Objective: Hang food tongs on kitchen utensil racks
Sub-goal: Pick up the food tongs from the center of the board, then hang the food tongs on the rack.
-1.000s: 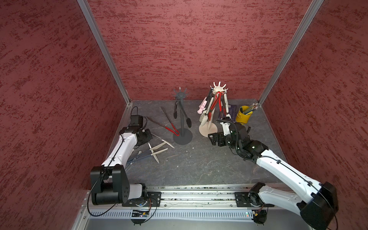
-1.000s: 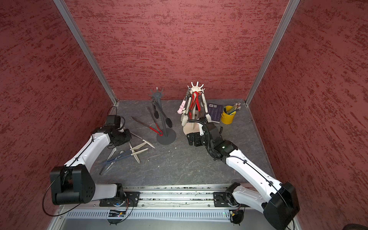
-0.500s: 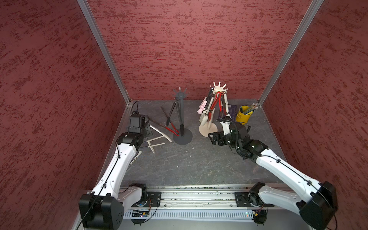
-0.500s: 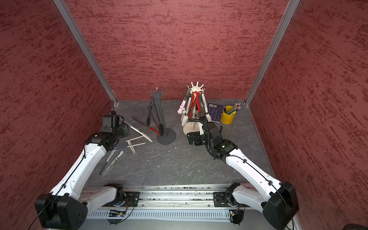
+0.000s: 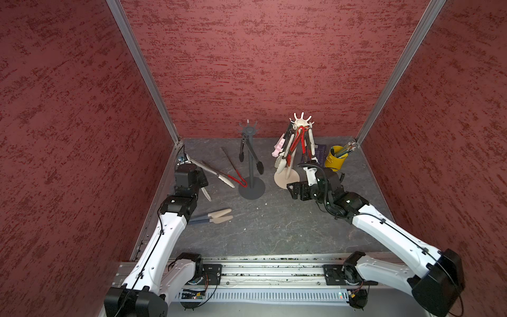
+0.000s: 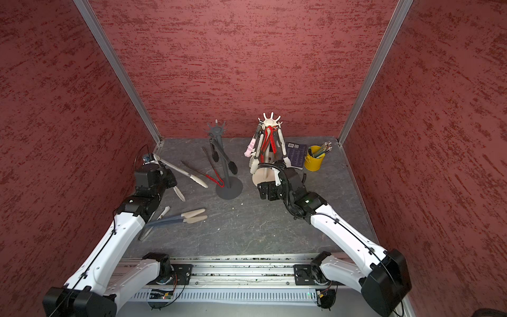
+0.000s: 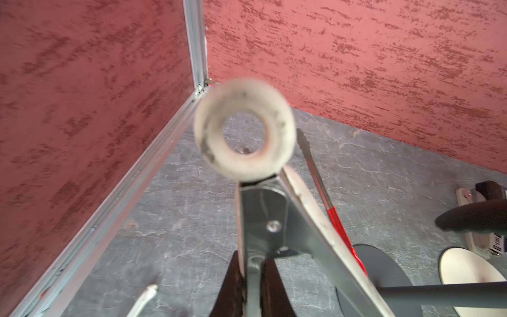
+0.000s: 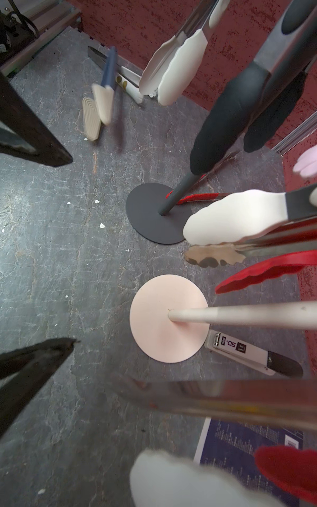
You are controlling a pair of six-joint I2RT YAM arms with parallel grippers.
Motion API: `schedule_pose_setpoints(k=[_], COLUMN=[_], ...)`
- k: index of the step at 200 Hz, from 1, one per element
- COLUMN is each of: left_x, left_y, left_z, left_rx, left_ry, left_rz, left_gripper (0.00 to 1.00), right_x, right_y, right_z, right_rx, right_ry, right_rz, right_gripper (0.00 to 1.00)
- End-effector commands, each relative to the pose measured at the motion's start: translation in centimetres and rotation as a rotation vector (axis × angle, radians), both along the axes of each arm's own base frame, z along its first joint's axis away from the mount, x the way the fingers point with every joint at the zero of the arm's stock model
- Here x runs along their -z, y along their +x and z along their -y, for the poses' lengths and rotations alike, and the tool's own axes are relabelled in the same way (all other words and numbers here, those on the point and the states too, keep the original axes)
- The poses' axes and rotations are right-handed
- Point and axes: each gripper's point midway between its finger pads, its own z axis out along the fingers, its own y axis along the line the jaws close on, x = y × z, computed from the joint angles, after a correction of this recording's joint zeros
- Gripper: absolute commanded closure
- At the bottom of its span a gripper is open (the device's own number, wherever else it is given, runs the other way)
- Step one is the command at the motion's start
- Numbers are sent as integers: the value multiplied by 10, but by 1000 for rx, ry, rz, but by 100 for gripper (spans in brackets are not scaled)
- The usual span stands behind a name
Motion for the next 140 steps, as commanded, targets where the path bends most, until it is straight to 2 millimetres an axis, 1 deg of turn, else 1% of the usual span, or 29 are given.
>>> schedule_pose_setpoints(k=[1,33,56,63,87,118,129,140], left_x=[-16,-34,-43,-48,-81,-127,-138,-148], left_y=[16,19,12,8,-11,-38,-45,-52], left_z=[4,11,14,13,20,43,51,63], left_rx=[6,71,146,160,242,379,406,445], left_ry=[-32,-32,-78,-77,-22,45,61,74], left_rz=[68,85,96,104,169,267,277,288], left_gripper=[95,95,94,94,94,92,92,92], right_x=[-18,-19,-19,-20,-25,-27,-27,-28], right_y=[9,7,6,5,6,9,10,12], right_z=[-2,-1,2,2,6,8,9,9], right_rx=[6,10,18,19,29,30,31,30], right_ry=[21,25,26,27,29,30,31,32], right_rz=[38,41,42,44,56,58,56,57], right_gripper=[1,1,1,1,1,1,1,1])
